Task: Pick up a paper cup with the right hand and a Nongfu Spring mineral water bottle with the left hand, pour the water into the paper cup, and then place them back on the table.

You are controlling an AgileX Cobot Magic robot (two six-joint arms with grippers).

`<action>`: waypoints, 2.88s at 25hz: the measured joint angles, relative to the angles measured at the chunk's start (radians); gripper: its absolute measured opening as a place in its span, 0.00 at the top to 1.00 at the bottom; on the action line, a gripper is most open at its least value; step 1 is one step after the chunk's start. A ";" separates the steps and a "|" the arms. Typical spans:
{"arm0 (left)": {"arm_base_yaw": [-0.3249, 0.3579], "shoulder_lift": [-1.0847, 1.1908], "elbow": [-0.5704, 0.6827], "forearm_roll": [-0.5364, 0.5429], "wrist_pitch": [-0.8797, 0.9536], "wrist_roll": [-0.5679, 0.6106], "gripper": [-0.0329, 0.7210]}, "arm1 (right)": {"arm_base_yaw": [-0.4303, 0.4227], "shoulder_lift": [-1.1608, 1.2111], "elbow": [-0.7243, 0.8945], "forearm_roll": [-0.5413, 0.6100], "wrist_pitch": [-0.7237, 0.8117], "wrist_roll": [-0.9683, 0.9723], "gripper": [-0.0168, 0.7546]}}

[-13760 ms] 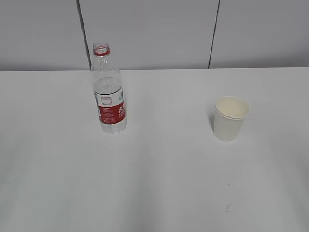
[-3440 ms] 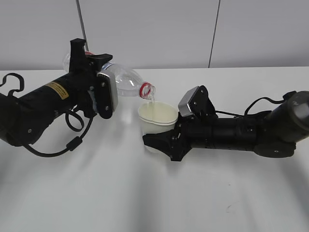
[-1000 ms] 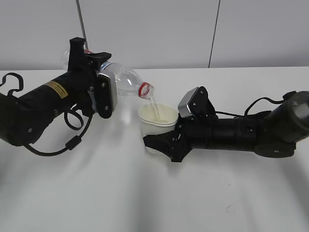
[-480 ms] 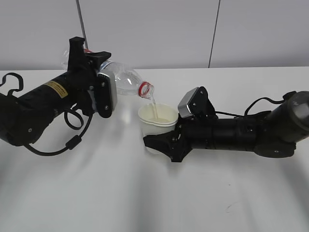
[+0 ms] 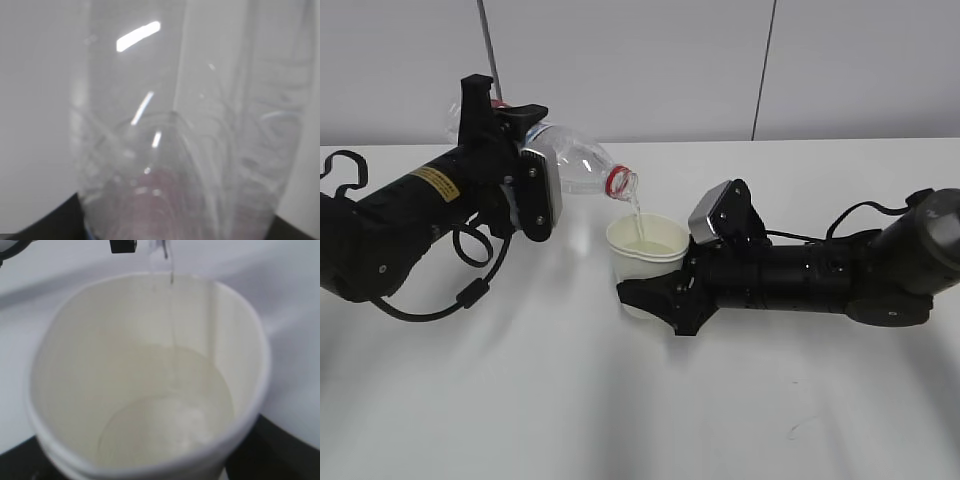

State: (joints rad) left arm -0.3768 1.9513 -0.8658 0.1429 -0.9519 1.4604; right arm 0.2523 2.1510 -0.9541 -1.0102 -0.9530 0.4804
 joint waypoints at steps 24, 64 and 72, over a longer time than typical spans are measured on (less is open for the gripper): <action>0.000 0.000 0.000 -0.034 -0.001 -0.023 0.48 | 0.000 0.000 0.000 0.008 0.002 0.000 0.33; 0.000 0.000 0.000 -0.152 0.033 -1.446 0.48 | 0.000 0.000 0.000 0.329 0.011 -0.114 0.33; 0.000 0.000 0.000 -0.153 0.034 -1.451 0.48 | 0.000 0.000 0.000 0.625 0.108 -0.246 0.33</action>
State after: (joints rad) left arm -0.3768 1.9513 -0.8658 -0.0098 -0.9178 0.0093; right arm 0.2523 2.1510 -0.9541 -0.3851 -0.8449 0.2347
